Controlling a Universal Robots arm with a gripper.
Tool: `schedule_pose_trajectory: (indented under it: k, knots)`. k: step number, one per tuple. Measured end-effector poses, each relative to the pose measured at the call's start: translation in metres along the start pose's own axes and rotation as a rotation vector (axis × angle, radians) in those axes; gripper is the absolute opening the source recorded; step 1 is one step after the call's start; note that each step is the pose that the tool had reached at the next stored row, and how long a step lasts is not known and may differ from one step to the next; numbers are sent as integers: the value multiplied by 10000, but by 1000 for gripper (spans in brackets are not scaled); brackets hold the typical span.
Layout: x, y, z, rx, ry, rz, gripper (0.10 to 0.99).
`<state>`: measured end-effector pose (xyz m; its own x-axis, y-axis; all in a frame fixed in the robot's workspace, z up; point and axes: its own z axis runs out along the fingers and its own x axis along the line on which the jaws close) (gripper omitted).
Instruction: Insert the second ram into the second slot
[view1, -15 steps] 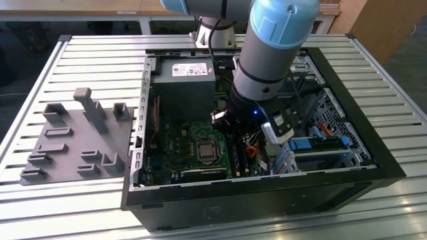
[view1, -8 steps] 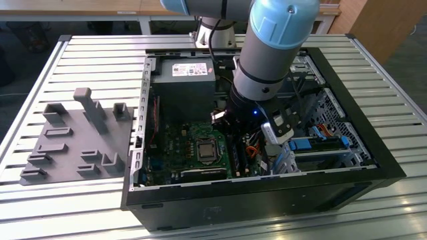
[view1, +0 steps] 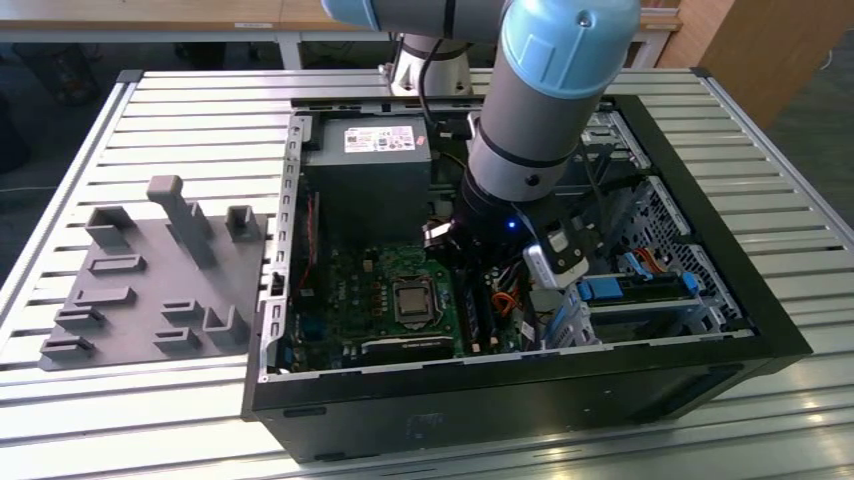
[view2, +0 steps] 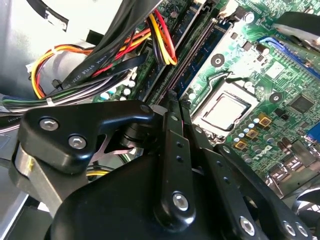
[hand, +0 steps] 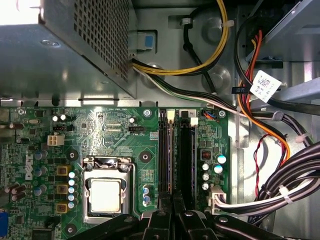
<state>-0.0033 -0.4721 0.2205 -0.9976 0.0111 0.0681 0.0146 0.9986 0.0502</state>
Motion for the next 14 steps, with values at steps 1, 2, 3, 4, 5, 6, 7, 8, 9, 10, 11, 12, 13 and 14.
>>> schedule_pose_trajectory:
  k: [1, 2, 3, 4, 5, 6, 7, 8, 9, 10, 11, 12, 13, 14]
  knots:
    - [0, 0, 0, -1, 0, 6, 129]
    - [0, 0, 1, -1, -1, 12, 129]
    - [-1, 0, 2, -1, -1, 13, 129]
    - [-1, -1, 5, -2, -1, 14, 129]
    - [-2, -1, 9, -3, -1, 15, 129]
    - [-2, -1, 12, -1, -1, 16, 129]
    - [-2, -1, 17, -1, -1, 16, 129]
    - [-2, -1, 20, -1, -1, 15, 129]
    - [-2, -1, 22, 0, -1, 16, 129]
    - [-3, -1, 23, 0, -1, 16, 129]
    - [-3, -1, 23, 1, -1, 17, 129]
    - [-2, -1, 23, 0, -1, 18, 129]
    - [-3, -1, 24, -1, -1, 19, 129]
    - [-3, -1, 24, -2, -2, 20, 129]
